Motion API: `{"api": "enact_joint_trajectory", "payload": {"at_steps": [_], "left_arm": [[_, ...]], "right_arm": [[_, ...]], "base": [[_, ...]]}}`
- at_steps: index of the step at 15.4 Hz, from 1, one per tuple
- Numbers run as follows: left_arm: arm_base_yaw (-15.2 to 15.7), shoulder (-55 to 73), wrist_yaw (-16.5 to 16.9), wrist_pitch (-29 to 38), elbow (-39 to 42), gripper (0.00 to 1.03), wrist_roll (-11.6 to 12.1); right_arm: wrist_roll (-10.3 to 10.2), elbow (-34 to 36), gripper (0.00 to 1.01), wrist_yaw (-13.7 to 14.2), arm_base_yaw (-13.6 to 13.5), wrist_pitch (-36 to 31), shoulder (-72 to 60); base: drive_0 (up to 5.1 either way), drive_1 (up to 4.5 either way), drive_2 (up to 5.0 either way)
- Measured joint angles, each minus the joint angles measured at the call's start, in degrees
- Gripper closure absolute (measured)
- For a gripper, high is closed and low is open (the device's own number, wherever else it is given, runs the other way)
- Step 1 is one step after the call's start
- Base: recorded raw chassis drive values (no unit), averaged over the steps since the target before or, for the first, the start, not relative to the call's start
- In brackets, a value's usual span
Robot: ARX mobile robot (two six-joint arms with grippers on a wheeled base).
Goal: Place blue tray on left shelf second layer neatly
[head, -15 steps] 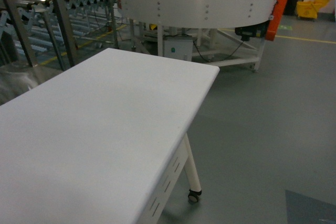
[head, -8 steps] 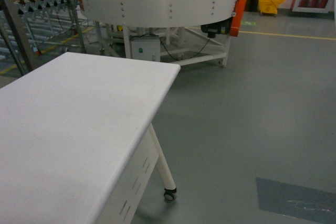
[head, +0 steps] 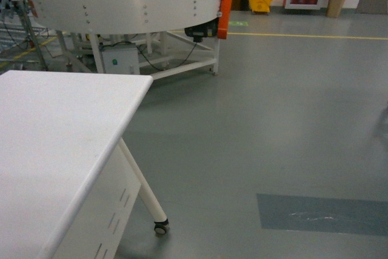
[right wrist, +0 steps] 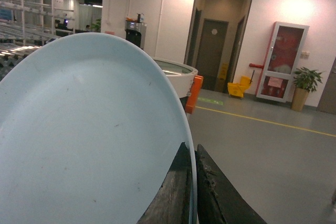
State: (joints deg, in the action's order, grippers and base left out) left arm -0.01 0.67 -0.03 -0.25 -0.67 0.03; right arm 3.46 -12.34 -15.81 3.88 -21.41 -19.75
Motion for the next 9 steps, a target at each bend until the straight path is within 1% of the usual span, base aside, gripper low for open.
{"api": "enact_joint_trajectory", "payload": {"at_steps": [9], "left_arm": [[-0.02, 0.00, 0.02, 0.24, 0.00, 0.05, 0.00]], "right_arm": [[0.00, 0.00, 0.99, 0.13, 0.00, -0.11, 0.07]], "base": [[-1.6, -1.55, -1.6]]}}
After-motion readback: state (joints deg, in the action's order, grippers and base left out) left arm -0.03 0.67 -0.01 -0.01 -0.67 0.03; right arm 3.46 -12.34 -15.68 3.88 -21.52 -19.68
